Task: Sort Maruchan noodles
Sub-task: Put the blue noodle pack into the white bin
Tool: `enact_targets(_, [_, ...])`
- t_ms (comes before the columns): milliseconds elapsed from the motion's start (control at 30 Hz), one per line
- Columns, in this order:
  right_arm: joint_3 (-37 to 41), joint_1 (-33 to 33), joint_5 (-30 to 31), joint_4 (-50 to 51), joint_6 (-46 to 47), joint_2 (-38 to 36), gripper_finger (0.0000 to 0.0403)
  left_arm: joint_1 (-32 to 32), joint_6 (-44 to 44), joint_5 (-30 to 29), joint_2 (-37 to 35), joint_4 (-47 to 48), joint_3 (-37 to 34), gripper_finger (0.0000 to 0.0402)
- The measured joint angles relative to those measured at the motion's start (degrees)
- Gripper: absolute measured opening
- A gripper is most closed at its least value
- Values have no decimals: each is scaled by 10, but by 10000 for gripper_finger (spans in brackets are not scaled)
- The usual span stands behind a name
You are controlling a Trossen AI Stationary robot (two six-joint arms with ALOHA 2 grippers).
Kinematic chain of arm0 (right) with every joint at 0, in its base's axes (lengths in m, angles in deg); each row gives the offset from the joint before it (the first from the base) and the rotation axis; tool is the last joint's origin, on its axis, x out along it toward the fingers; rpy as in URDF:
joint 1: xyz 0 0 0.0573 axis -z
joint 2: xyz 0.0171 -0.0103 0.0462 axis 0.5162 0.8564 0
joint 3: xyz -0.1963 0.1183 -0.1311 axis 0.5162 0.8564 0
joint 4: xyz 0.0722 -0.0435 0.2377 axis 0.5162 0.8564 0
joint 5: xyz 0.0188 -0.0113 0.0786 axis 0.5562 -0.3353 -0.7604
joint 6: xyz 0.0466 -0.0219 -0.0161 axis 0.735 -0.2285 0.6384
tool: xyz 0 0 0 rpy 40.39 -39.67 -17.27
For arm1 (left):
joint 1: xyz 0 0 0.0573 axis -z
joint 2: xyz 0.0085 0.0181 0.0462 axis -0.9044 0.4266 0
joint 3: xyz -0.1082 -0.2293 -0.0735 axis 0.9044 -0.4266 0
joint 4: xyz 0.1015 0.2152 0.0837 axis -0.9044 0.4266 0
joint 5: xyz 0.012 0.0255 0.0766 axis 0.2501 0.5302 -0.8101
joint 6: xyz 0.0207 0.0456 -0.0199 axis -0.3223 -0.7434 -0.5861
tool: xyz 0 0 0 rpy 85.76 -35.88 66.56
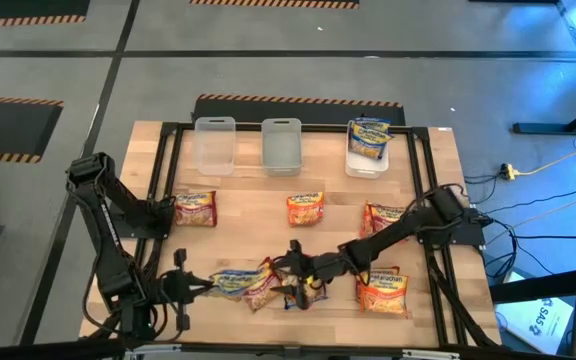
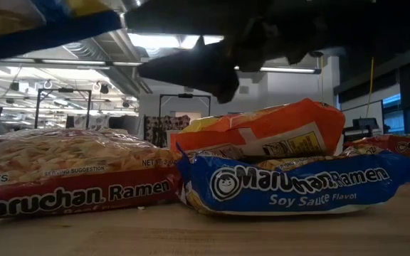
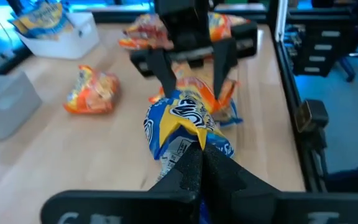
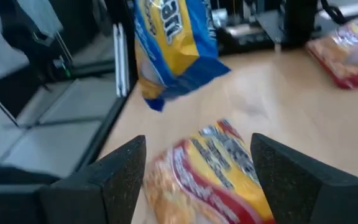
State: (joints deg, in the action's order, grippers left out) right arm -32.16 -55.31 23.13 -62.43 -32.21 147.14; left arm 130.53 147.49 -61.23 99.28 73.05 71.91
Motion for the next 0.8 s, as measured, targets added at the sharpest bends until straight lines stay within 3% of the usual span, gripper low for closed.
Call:
enact_targets(100, [-5,4,1,-69,0,27,269,-5,-18,-28,0,-6,0,0])
enact_targets(233, [-29,12,-1,-88,2,53,269,-13,-60,-59,0,-30,0,0])
enact_targets(467, [-80,22,-1,-103,-34,82,269,-40,-111,-57,0,-63,0,0])
enact_targets(633, [-100,26,-48,-105,-57,82,269,-47,-118,-56,0,-67,0,0])
enact_targets(800, [-112,26,-56,-104,-71,82,262,-51,-118,-56,0,-67,0,0])
